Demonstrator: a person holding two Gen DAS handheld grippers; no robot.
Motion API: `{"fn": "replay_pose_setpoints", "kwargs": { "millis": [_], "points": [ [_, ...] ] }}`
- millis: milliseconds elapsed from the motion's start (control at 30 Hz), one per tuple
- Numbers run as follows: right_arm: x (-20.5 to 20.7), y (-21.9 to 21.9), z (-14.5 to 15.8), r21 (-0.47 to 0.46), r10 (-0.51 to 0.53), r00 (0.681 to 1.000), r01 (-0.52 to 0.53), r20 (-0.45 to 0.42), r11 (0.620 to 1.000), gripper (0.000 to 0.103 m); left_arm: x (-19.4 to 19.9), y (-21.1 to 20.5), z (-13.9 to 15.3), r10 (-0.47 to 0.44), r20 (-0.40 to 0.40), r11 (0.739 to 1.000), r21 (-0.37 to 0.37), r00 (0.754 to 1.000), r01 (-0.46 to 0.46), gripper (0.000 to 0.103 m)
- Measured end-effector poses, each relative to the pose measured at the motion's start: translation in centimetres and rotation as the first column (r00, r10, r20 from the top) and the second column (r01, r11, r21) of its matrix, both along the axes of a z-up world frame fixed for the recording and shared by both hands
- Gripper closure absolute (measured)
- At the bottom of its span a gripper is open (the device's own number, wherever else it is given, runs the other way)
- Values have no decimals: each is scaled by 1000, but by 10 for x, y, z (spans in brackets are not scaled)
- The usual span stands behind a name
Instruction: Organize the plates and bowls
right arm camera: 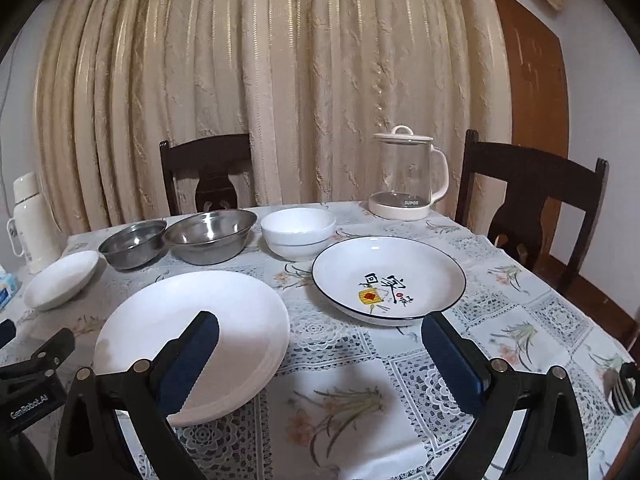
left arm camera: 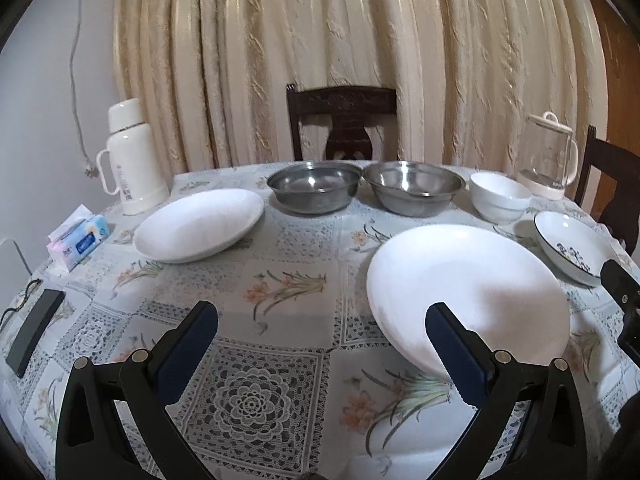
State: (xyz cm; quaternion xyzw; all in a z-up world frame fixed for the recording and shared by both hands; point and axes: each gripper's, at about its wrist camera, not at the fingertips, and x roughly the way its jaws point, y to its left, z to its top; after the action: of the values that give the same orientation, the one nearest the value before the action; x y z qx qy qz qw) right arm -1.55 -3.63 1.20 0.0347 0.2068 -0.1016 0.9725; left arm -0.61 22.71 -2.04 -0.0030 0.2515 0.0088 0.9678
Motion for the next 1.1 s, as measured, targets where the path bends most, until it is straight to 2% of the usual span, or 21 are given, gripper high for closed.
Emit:
{"fn": "replay_pose_setpoints", "kwargs": {
  "millis": [200,333,467,633,933,1100],
  "points": [
    [-19,4,7,-12,-26,994,27,108,1000,0,-10,0,6,11,58,1000,10,998,-12,0],
    [-8,12,5,-24,70,996,-69,55,997,0,-10,1,6,2,53,1000,1,999,-2,0],
    [-15,11,6,-30,24,996,-22,82,999,0,-10,7,6,38,51,999,-22,998,-37,0],
    [-13,7,5,-6,3,997,-2,73,1000,0,-3,9,0,26,-12,999,-45,1000,-26,0],
    [-9,8,3,-3,16,999,-16,46,1000,0,-2,12,-2,39,-29,998,-51,999,-40,0],
    [-2,3,1,37,44,999,-44,13,998,0,-1,12,-2,23,-34,998,-54,999,-24,0]
  ]
}}
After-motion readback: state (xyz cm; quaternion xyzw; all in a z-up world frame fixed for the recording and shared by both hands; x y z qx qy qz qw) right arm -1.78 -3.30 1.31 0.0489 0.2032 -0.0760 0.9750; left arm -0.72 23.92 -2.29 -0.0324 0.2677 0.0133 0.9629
